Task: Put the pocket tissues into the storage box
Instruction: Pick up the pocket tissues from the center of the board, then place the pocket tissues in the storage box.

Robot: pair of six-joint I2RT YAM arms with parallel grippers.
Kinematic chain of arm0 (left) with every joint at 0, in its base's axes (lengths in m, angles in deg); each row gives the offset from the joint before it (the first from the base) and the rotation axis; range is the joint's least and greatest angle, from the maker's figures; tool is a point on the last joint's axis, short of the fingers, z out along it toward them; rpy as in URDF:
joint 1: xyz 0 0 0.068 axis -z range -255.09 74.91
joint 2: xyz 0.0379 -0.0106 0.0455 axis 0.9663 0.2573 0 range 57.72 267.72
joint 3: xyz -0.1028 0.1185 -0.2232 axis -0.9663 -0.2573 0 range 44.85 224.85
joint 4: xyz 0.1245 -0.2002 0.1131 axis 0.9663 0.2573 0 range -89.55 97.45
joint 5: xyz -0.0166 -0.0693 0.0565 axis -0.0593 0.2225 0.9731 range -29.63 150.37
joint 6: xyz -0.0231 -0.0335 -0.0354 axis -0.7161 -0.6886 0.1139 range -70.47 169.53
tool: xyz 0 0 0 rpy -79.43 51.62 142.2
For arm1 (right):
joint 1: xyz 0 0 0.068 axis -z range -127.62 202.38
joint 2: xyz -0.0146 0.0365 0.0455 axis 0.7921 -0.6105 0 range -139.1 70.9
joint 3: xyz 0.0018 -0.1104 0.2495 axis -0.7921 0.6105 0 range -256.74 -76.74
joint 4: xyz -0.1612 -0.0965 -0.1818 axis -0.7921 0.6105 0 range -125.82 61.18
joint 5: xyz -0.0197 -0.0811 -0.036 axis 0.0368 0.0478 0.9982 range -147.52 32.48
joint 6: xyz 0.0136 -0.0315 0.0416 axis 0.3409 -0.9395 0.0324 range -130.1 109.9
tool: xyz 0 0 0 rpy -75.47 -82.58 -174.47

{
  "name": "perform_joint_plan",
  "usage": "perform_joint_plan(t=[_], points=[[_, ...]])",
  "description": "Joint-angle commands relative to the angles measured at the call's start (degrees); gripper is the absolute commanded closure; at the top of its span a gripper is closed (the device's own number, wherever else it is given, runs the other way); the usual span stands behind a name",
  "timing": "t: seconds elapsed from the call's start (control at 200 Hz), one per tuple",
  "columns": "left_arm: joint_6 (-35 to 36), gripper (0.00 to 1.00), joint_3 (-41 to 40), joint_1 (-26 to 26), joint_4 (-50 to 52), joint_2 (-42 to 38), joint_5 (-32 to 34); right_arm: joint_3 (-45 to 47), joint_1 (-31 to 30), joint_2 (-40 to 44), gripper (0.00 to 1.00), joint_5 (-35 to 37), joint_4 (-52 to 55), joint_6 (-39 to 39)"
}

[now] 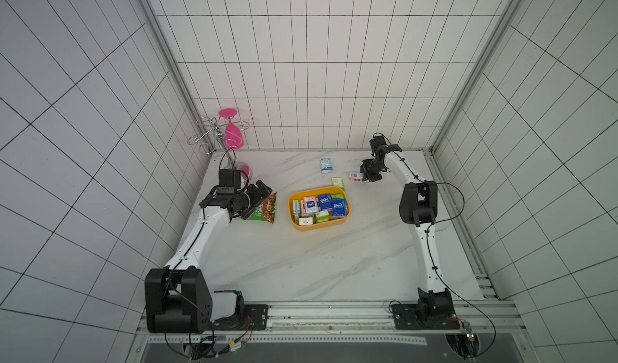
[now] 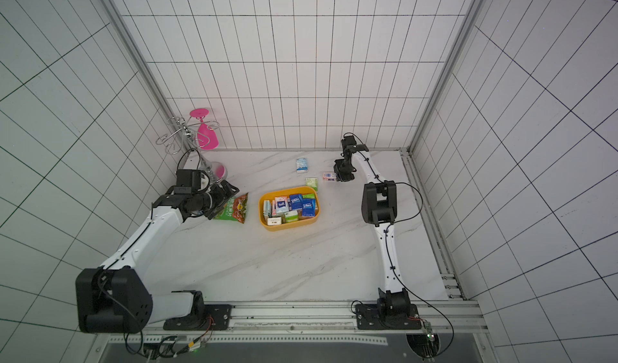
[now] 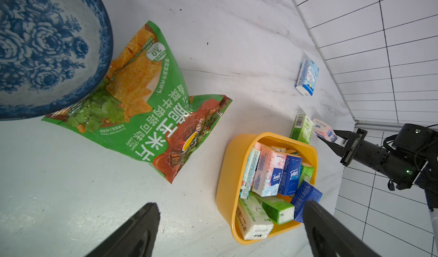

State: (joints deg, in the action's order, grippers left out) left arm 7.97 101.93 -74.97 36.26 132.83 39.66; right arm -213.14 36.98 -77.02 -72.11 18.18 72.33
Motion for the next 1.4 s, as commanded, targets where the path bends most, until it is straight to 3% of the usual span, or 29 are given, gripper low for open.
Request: perform_joint_plan(t=[0.0,0.2,0.495,0.675,0.82,0.974,1.129,1.399], points=[[1.33,0.02,0.31,-0.47,-0.17,0.07,-0.54,0.17,-0.33,0.94,0.76,1.55,-0.73,-1.58],[1.71,0.03,0.29,-0.55,-1.09,1.21,-2.22,5.33,-0.33,7.83,0.8,0.36,-3.59,-10.04],[4.3,0.03,1.5,-0.55,-1.21,3.8,-6.46,24.5,-1.38,25.52,0.81,-7.51,-9.36,-32.66],[6.05,0.03,2.23,-0.52,-0.57,5.07,-8.28,28.57,-5.01,30.6,0.8,-14.76,-10.01,-45.97],[6.57,0.02,2.09,-0.34,-0.41,5.44,-9.34,27.09,-9.09,29.76,0.81,-20.37,-8.33,-54.98],[7.23,0.03,1.38,-0.29,-0.3,5.27,-9.97,23.08,-14.17,27.44,0.81,-20.29,-4.7,-64.32],[7.9,0.03,0.93,-0.24,-0.25,5.84,-10.66,19.43,-15.52,22.11,0.81,-24.94,-2.98,-69.26],[9.57,0.03,2.27,-0.28,1.58,5.67,-10.01,10.18,-16.23,14.04,0.82,-24.97,2.67,-75.31]])
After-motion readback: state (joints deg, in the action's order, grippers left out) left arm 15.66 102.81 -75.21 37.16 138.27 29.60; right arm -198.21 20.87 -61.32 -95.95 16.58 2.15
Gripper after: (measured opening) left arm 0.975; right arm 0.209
